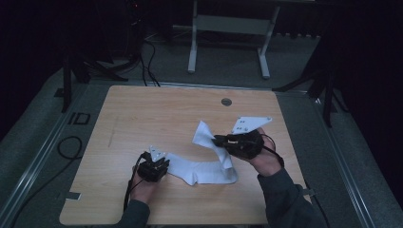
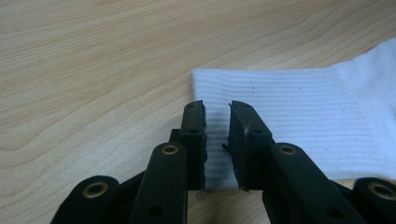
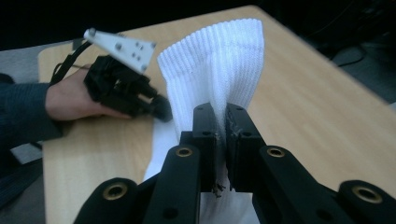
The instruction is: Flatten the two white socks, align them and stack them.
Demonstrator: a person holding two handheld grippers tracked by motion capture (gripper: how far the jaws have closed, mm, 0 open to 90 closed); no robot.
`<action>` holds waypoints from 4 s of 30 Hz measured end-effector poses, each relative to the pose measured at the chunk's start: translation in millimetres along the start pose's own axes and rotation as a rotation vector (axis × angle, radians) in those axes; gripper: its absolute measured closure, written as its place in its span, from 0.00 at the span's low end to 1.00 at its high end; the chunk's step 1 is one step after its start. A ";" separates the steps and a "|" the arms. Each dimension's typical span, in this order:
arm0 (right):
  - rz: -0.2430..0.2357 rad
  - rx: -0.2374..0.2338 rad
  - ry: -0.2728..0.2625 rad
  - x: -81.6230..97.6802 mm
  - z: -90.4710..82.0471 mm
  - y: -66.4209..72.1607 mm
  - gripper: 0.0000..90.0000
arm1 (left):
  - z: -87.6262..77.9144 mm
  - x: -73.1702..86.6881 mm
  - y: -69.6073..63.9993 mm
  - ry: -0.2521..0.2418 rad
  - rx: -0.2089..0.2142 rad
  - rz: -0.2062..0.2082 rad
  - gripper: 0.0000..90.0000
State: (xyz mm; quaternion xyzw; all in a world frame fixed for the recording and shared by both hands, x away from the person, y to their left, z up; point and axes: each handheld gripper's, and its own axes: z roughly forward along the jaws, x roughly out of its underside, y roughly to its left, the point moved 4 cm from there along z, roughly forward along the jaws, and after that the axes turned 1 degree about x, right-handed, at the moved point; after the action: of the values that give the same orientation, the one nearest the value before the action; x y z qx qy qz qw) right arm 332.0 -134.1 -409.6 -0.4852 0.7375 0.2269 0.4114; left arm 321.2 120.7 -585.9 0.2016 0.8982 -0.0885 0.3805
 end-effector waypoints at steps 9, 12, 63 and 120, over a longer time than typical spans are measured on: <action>0.044 -0.049 0.114 34.5 62.9 14.4 0.93 | -0.7 0.8 0.2 0.003 0.009 -0.008 0.84; 0.052 -0.054 0.124 37.8 71.1 16.3 0.93 | -1.6 1.4 -0.2 0.007 0.013 -0.009 0.84; 0.181 -0.050 0.358 63.7 182.5 46.1 0.92 | -6.4 5.4 15.0 0.046 0.004 -0.023 0.97; 0.109 -0.039 0.282 60.3 156.1 54.5 0.71 | -4.1 -1.6 -8.1 0.026 0.017 0.075 0.98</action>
State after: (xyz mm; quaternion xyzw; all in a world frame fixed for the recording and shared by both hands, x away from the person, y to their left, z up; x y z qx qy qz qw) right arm 331.7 -28.2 -550.2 -0.4793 0.8088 0.1927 0.2810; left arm 316.1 114.2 -581.9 0.2396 0.8941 -0.0788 0.3701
